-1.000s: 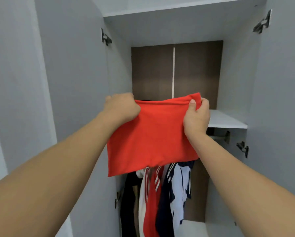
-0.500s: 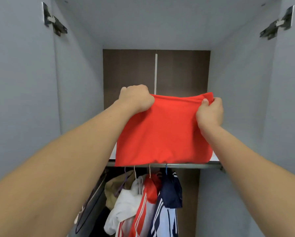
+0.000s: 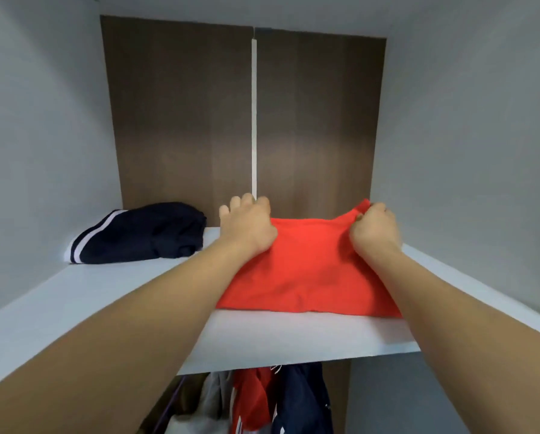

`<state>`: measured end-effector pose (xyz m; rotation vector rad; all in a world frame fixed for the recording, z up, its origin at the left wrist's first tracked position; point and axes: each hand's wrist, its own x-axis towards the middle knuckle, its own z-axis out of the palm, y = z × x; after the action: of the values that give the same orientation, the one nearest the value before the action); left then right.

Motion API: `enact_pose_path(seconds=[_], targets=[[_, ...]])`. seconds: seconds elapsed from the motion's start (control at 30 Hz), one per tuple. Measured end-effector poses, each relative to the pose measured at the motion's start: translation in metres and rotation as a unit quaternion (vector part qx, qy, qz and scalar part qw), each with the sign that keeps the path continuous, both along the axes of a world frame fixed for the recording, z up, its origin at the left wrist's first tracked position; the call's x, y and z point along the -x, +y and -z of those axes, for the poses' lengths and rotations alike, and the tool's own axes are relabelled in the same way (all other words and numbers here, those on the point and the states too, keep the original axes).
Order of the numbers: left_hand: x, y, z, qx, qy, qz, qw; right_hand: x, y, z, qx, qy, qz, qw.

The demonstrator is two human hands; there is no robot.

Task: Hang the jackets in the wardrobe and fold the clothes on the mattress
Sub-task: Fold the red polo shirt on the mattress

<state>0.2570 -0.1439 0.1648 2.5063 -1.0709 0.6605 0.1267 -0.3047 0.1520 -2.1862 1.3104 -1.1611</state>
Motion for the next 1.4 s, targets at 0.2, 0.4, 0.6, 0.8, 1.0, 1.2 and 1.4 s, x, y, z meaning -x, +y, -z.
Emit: enact_pose_path(seconds=[0.2,0.4,0.6,0.8,1.0,1.2,1.4], targets=[[0.008,-0.001,0.056,-0.205,0.19,0.077,0.957,-0.023,0.009,0.03,0.042,0.414,-0.092,0.905],[-0.006,-0.031,0.06,-0.209,0.207,0.054,0.954,-0.044,-0.02,0.029,-0.032,0.429,-0.183,0.884],[-0.019,-0.09,0.052,-0.233,0.225,0.016,0.946,-0.069,-0.094,0.033,0.0,0.392,-0.179,0.902],[-0.035,-0.157,0.043,-0.278,0.231,-0.012,0.932,-0.09,-0.162,0.037,0.005,0.368,-0.188,0.911],[-0.052,-0.222,0.056,-0.226,0.218,-0.005,0.949,-0.105,-0.217,0.033,-0.007,0.348,-0.18,0.92],[-0.066,-0.251,0.057,-0.203,0.221,-0.006,0.954,-0.124,-0.251,0.032,0.039,0.388,-0.18,0.903],[-0.074,-0.26,0.061,-0.198,0.222,-0.008,0.955,-0.132,-0.263,0.035,0.05,0.404,-0.192,0.893]])
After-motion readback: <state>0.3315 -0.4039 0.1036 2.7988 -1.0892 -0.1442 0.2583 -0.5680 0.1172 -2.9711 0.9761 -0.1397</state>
